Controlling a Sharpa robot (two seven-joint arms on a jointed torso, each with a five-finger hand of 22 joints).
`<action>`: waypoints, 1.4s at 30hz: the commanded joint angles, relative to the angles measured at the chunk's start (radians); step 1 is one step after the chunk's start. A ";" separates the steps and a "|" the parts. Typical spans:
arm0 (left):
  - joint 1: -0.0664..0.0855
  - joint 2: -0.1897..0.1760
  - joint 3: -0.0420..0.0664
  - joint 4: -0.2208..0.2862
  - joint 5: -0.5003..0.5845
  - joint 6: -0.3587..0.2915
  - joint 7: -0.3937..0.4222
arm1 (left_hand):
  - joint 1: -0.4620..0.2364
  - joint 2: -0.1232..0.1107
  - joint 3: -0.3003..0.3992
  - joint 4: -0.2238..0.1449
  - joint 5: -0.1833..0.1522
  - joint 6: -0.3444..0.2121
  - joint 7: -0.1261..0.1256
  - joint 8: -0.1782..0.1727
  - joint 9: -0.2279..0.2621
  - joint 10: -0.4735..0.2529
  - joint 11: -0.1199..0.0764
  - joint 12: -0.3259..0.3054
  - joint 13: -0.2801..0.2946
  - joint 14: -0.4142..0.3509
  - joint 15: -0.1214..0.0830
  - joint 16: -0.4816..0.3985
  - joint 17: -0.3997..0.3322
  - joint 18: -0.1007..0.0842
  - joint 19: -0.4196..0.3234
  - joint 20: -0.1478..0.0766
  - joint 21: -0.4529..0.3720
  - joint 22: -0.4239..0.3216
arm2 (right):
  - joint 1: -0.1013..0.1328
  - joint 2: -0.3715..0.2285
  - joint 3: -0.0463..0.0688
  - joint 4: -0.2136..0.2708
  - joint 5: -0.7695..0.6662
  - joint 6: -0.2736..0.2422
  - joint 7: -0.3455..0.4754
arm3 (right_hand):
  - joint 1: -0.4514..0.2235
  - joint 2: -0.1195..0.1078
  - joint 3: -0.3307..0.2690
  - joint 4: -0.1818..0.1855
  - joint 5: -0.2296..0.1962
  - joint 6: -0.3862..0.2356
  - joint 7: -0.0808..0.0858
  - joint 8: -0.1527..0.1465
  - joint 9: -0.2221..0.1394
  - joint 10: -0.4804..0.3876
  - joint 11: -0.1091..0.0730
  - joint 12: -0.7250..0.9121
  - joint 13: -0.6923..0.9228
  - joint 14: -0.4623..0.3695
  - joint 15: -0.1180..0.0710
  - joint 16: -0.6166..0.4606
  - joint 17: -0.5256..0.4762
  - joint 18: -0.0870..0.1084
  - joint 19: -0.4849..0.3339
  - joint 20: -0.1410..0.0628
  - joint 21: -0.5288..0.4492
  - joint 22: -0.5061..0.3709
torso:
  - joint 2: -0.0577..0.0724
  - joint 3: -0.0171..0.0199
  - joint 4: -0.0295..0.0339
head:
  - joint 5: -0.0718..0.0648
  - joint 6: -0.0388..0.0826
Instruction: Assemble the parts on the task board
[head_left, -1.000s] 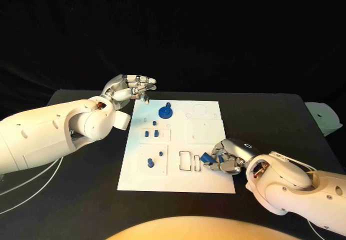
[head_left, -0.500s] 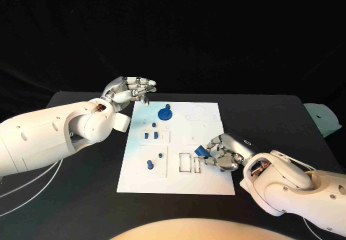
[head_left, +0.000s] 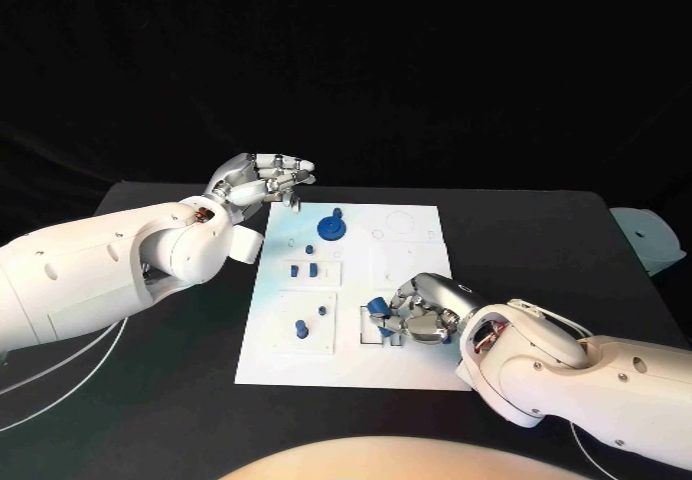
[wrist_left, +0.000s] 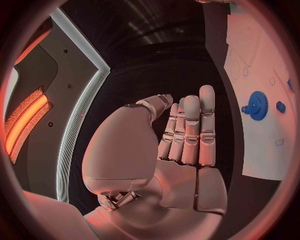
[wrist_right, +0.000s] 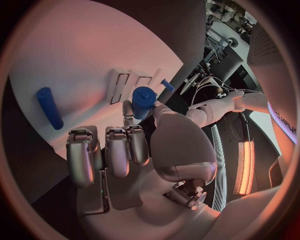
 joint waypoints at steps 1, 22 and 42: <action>0.000 0.001 0.001 0.003 0.005 0.017 0.006 | -0.002 0.009 -0.005 0.000 0.003 -0.004 -0.002 0.003 -0.001 -0.009 -0.001 0.006 0.001 -0.004 -0.001 -0.004 -0.002 0.007 -0.002 0.000 -0.003 -0.001 | -0.002 0.009 0.000 -0.010 0.016 0.057 0.000 | -0.023 -0.003 -0.012 0.003 0.012 0.059 -0.056 -0.001 0.003 0.054 -0.007 0.002 0.172 0.086 -0.010 0.007 0.161 -0.018 0.099 -0.006 -0.001 0.257 | 0.000 -0.0002 0.0000 | 0.002 -0.001; 0.000 0.007 0.001 -0.004 0.005 0.019 0.003 | -0.002 0.010 -0.005 0.001 0.004 -0.004 -0.002 0.004 -0.001 -0.009 -0.001 0.006 0.002 -0.004 -0.001 -0.004 -0.002 0.007 -0.002 0.000 -0.004 -0.001 | -0.002 0.043 0.000 -0.052 -0.011 0.061 -0.021 | -0.081 -0.009 -0.048 0.003 0.029 0.066 -0.062 0.010 0.012 0.054 -0.012 -0.003 0.171 0.087 -0.014 0.007 0.163 -0.018 0.100 -0.010 0.001 0.258 | 0.000 0.0000 0.0001 | 0.003 -0.012; 0.000 0.006 0.001 -0.005 0.005 0.020 0.001 | -0.002 0.012 -0.004 0.001 0.004 -0.005 -0.002 0.004 -0.002 -0.011 -0.001 0.008 0.002 -0.005 -0.001 -0.004 -0.003 0.007 -0.002 0.000 -0.005 -0.002 | -0.001 0.050 0.000 -0.062 -0.042 0.028 -0.026 | -0.168 0.007 -0.171 0.004 -0.106 0.059 -0.062 0.027 0.028 0.052 -0.012 -0.012 0.171 0.086 -0.014 0.006 0.159 -0.017 0.098 -0.010 -0.007 0.256 | 0.000 0.0002 0.0001 | 0.000 -0.013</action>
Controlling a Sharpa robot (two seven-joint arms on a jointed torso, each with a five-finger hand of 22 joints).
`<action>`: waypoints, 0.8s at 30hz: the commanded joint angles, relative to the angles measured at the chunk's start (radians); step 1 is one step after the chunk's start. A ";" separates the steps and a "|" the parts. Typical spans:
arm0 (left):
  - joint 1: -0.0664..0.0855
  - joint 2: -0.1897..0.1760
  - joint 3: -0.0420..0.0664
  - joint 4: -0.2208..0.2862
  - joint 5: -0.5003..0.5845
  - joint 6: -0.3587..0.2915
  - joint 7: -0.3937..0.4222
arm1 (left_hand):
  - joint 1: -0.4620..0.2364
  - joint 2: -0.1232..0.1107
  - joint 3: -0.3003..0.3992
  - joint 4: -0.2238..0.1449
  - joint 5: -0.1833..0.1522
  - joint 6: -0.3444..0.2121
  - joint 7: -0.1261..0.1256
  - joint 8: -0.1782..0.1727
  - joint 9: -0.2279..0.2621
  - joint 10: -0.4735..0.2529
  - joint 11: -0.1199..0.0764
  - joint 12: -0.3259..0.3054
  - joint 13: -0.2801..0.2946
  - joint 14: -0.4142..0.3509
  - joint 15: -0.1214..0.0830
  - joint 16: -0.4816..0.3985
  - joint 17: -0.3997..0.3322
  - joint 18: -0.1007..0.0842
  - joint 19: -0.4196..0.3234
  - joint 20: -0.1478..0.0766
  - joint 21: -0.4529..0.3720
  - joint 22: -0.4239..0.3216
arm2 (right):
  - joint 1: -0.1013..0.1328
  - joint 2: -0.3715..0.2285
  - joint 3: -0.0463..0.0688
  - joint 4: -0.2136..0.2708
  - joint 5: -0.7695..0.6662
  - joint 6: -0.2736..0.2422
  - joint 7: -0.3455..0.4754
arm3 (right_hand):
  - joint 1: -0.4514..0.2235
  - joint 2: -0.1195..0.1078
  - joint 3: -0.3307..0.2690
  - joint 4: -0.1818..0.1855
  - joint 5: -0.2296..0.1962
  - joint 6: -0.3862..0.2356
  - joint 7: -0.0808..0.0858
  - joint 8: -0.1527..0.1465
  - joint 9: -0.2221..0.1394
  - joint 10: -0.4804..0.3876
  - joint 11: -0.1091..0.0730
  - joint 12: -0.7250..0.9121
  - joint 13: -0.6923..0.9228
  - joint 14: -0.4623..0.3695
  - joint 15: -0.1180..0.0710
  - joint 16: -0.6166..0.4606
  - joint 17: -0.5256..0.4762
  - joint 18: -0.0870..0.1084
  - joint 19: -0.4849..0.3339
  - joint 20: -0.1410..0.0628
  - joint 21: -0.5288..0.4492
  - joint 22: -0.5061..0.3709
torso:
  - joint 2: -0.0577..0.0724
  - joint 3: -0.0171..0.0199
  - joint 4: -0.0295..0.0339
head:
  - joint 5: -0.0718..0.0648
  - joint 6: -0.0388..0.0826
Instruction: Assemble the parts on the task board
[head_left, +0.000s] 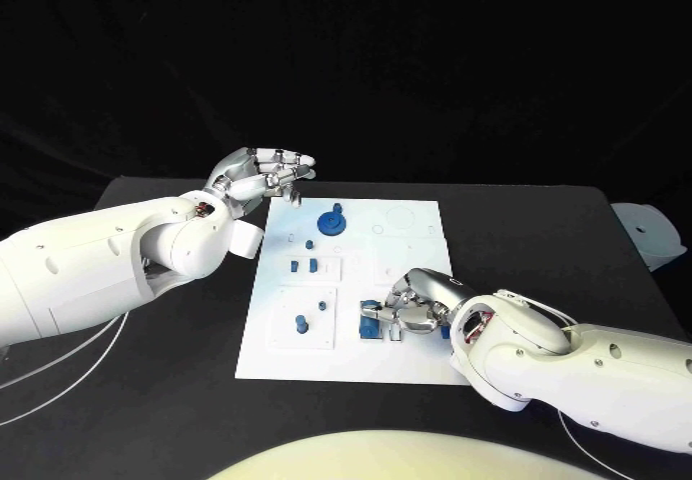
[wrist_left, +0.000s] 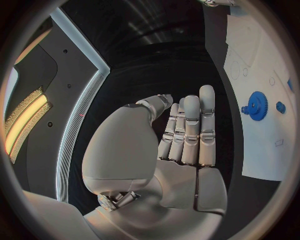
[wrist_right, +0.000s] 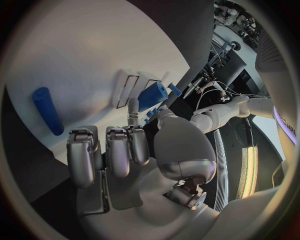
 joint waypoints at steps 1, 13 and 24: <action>0.000 0.002 0.001 0.001 0.005 0.016 0.005 | -0.002 0.012 -0.004 0.001 0.004 -0.005 -0.002 0.004 -0.001 -0.004 -0.001 0.003 0.002 -0.005 -0.001 -0.004 -0.001 0.007 -0.002 0.000 -0.005 -0.001 | -0.001 0.001 0.000 0.001 -0.026 -0.010 -0.004 | -0.009 0.000 -0.009 -0.001 -0.006 -0.009 0.002 0.007 0.001 0.050 -0.007 -0.007 0.170 0.086 -0.007 0.002 0.159 -0.017 0.098 -0.003 -0.007 0.255 | -0.001 -0.0001 -0.0001 | -0.001 -0.001; 0.000 0.002 0.001 0.000 0.005 0.016 0.005 | -0.002 0.012 -0.004 0.001 0.004 -0.005 -0.002 0.004 -0.001 -0.004 -0.001 0.003 0.002 -0.005 -0.001 -0.004 -0.001 0.007 -0.002 0.000 -0.005 -0.001 | -0.001 -0.022 0.000 0.034 -0.043 -0.034 0.034 | 0.072 0.003 -0.036 -0.005 0.039 -0.013 0.002 0.010 0.005 0.051 -0.007 -0.005 0.174 0.086 -0.007 0.002 0.161 -0.017 0.098 -0.003 -0.005 0.256 | 0.000 0.0020 -0.0004 | 0.001 -0.002; 0.000 0.001 0.001 -0.002 0.005 0.017 0.004 | -0.002 0.012 -0.004 0.001 0.004 -0.005 -0.002 0.004 -0.001 -0.004 -0.001 0.003 0.002 -0.005 -0.001 -0.004 -0.001 0.007 -0.002 0.000 -0.005 -0.001 | 0.001 -0.070 0.001 0.087 -0.034 -0.008 0.078 | 0.220 0.000 -0.052 -0.009 0.046 -0.010 -0.002 0.014 0.005 0.053 -0.011 -0.006 0.177 0.087 -0.009 0.005 0.168 -0.018 0.100 -0.005 0.002 0.258 | 0.000 0.0013 -0.0022 | 0.003 -0.007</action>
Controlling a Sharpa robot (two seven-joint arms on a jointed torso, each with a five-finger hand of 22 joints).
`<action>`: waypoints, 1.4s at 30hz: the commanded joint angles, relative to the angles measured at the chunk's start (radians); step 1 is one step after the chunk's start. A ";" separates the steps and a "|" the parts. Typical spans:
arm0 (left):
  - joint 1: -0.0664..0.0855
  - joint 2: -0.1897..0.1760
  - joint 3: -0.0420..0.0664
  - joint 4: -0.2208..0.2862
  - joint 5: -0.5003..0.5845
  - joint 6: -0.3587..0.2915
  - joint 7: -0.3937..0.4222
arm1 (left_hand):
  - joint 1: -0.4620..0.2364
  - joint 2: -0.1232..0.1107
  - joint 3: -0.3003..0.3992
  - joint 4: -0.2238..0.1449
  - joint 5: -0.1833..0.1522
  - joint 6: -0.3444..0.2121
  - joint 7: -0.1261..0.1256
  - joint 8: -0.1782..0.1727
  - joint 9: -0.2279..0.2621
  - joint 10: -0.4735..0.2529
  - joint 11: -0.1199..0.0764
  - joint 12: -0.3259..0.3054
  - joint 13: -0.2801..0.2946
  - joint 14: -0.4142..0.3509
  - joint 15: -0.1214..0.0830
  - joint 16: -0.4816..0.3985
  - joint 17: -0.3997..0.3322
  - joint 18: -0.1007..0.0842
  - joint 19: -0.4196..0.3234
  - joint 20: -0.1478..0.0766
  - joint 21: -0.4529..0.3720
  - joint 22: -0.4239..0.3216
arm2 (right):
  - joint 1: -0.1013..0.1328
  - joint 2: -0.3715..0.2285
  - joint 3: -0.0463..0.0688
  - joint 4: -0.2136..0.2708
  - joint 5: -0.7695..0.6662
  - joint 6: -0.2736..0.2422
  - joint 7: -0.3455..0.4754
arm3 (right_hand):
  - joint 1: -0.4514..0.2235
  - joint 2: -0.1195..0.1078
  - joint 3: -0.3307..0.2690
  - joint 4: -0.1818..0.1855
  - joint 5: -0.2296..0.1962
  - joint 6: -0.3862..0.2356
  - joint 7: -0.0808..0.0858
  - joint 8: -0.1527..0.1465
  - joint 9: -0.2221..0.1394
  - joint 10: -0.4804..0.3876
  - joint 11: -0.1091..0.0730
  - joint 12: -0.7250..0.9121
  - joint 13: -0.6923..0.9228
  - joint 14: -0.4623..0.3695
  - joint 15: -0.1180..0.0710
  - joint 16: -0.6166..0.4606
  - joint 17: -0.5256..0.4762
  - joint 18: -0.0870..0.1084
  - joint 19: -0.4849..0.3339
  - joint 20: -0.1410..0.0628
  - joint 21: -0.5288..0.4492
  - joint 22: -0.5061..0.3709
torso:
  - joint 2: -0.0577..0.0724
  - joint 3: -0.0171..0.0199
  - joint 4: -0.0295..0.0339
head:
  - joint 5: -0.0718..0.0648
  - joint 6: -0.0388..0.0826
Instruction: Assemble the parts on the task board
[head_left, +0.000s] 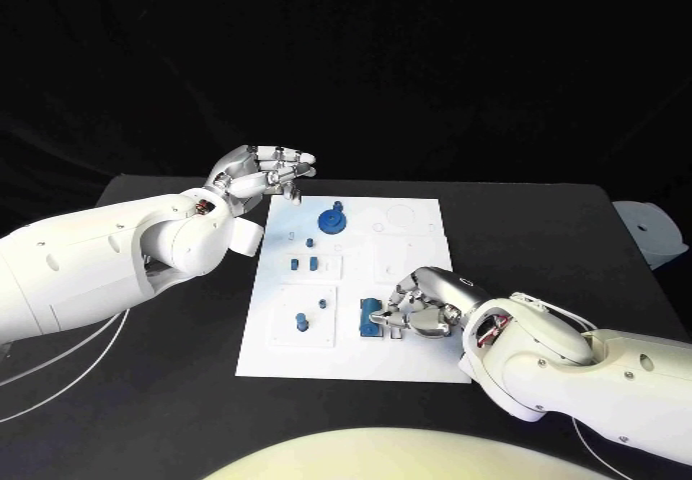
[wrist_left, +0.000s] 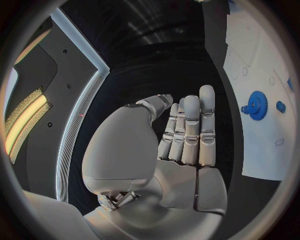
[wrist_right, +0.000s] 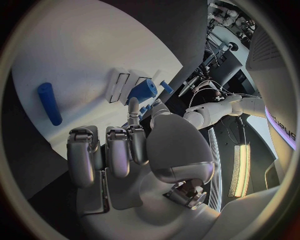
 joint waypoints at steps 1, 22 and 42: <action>0.000 0.002 0.001 0.001 0.005 0.016 0.005 | -0.002 0.012 -0.004 0.001 0.004 -0.005 -0.002 0.004 -0.001 -0.004 -0.001 0.004 0.001 -0.005 -0.001 -0.004 -0.001 0.007 -0.002 0.000 -0.005 -0.001 | 0.000 -0.005 0.000 0.008 -0.005 0.020 0.038 | 0.011 0.000 -0.006 0.000 -0.008 -0.003 -0.001 0.007 0.002 0.056 -0.008 -0.002 0.177 0.087 -0.010 0.005 0.168 -0.019 0.100 -0.005 0.003 0.258 | 0.001 0.0001 -0.0003 | 0.000 -0.003; 0.000 0.004 0.001 -0.001 0.005 0.016 0.005 | -0.002 0.014 -0.003 0.001 0.004 -0.005 -0.002 0.004 -0.002 -0.007 -0.001 0.006 0.002 -0.005 -0.001 -0.004 -0.002 0.007 -0.001 0.000 -0.006 -0.002 | 0.000 0.028 0.000 -0.027 0.000 0.063 0.032 | 0.073 0.003 0.001 -0.002 -0.003 0.005 -0.009 0.020 0.008 0.057 -0.014 -0.002 0.179 0.087 -0.015 0.005 0.169 -0.019 0.101 -0.009 0.005 0.259 | 0.001 -0.0020 0.0015 | 0.003 -0.011; 0.000 0.003 0.001 -0.002 0.005 0.014 0.006 | -0.003 0.014 -0.003 0.001 0.004 -0.005 -0.002 0.004 -0.002 -0.007 -0.001 0.008 0.002 -0.005 -0.001 -0.004 -0.003 0.007 -0.001 0.000 -0.006 -0.002 | 0.000 0.018 0.000 -0.038 -0.021 0.069 0.010 | 0.120 0.021 0.020 0.000 0.010 0.005 -0.014 0.026 0.011 0.058 -0.018 -0.001 0.181 0.087 -0.018 0.005 0.168 -0.019 0.100 -0.012 0.003 0.258 | 0.000 -0.0002 0.0005 | 0.001 -0.015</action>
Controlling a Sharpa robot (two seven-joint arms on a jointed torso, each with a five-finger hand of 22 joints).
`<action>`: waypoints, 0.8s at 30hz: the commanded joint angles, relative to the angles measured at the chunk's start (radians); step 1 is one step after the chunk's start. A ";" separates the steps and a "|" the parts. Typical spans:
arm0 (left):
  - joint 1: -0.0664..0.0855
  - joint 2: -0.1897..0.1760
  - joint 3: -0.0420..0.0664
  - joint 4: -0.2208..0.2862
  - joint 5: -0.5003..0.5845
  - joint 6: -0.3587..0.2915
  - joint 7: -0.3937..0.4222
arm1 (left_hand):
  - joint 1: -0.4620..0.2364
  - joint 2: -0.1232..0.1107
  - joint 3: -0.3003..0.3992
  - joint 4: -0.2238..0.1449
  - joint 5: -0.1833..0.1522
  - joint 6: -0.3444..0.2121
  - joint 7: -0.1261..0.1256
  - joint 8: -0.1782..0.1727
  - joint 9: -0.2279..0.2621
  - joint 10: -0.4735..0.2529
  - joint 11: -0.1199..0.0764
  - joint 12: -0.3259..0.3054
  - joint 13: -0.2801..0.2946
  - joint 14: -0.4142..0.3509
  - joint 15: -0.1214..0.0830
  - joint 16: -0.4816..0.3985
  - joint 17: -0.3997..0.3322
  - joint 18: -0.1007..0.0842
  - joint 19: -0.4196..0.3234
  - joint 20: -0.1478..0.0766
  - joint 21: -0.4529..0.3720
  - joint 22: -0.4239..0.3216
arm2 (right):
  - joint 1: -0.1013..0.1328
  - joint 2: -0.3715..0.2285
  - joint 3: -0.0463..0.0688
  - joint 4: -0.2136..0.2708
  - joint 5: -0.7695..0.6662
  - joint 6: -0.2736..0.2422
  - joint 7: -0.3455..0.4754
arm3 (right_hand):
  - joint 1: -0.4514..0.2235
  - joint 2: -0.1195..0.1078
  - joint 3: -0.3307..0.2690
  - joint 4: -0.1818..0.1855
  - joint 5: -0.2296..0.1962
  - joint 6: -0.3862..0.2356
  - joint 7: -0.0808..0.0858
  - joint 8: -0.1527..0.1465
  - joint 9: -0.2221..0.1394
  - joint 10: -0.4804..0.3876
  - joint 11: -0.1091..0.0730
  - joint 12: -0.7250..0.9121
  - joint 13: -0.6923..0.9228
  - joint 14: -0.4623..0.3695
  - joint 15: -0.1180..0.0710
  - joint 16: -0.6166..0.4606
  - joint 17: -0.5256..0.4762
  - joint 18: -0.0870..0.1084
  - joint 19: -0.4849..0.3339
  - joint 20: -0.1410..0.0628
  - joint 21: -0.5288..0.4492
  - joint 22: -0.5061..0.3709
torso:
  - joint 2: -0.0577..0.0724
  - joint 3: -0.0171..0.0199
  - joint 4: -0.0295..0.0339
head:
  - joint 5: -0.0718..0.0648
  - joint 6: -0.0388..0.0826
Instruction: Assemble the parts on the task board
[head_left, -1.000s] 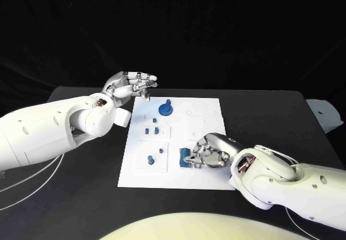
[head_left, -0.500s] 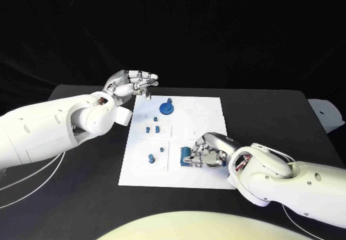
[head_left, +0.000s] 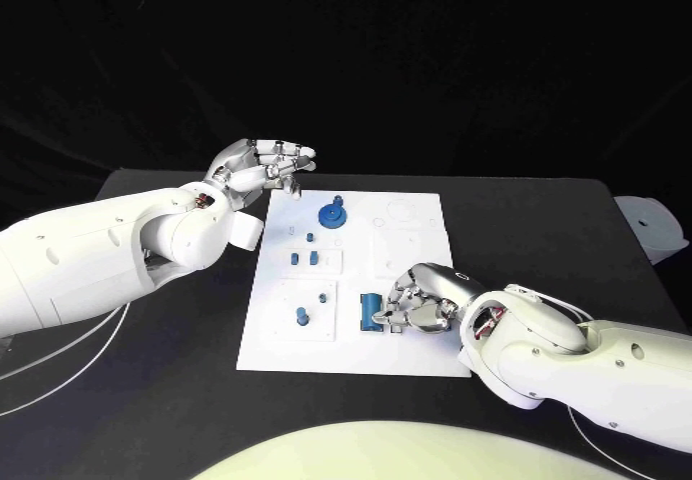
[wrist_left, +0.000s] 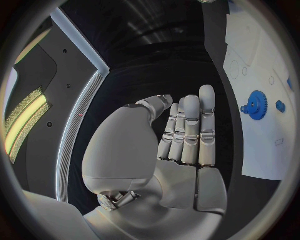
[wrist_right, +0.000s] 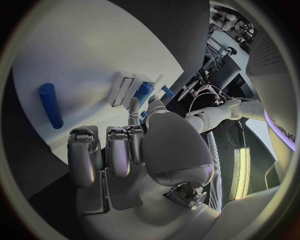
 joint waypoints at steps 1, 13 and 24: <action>0.000 0.001 0.001 0.001 0.004 0.013 0.007 | 0.003 0.009 -0.003 0.001 0.004 -0.005 -0.002 0.004 -0.001 -0.007 -0.001 0.004 0.001 -0.005 -0.001 -0.004 -0.001 0.007 -0.001 0.000 -0.006 -0.001 | -0.001 -0.003 0.000 0.002 -0.017 0.022 -0.008 | 0.011 0.003 0.005 0.000 0.004 -0.002 -0.007 0.006 0.001 0.056 -0.006 -0.006 0.177 0.091 -0.007 0.005 0.168 -0.019 0.100 -0.005 0.003 0.258 | 0.000 0.0002 0.0001 | 0.000 0.000; 0.000 0.000 0.001 0.001 0.004 0.013 0.007 | 0.003 0.009 -0.003 0.001 0.004 -0.005 -0.002 0.004 -0.001 -0.007 -0.001 0.004 0.001 -0.005 -0.001 -0.004 -0.001 0.007 -0.001 0.000 -0.006 -0.001 | -0.001 -0.015 0.000 0.008 -0.013 0.008 0.002 | 0.008 -0.005 0.001 0.003 0.000 -0.003 -0.006 0.007 0.001 0.054 -0.005 -0.009 0.175 0.090 -0.007 0.004 0.166 -0.018 0.099 -0.005 0.000 0.258 | 0.000 -0.0006 0.0003 | -0.003 0.001; 0.000 -0.003 0.000 0.003 0.005 0.012 0.008 | 0.001 0.010 -0.003 0.003 0.004 -0.005 -0.002 0.005 -0.002 -0.009 -0.001 0.006 0.002 -0.005 0.000 -0.004 -0.002 0.007 -0.001 0.000 -0.007 -0.002 | 0.035 -0.138 0.001 0.041 0.008 -0.047 0.048 | 0.031 -0.031 -0.013 0.005 -0.007 -0.060 0.025 -0.037 -0.016 0.022 0.021 -0.077 0.133 0.085 0.014 -0.005 0.140 -0.008 0.086 0.010 -0.052 0.244 | 0.000 -0.0008 -0.0003 | -0.020 0.008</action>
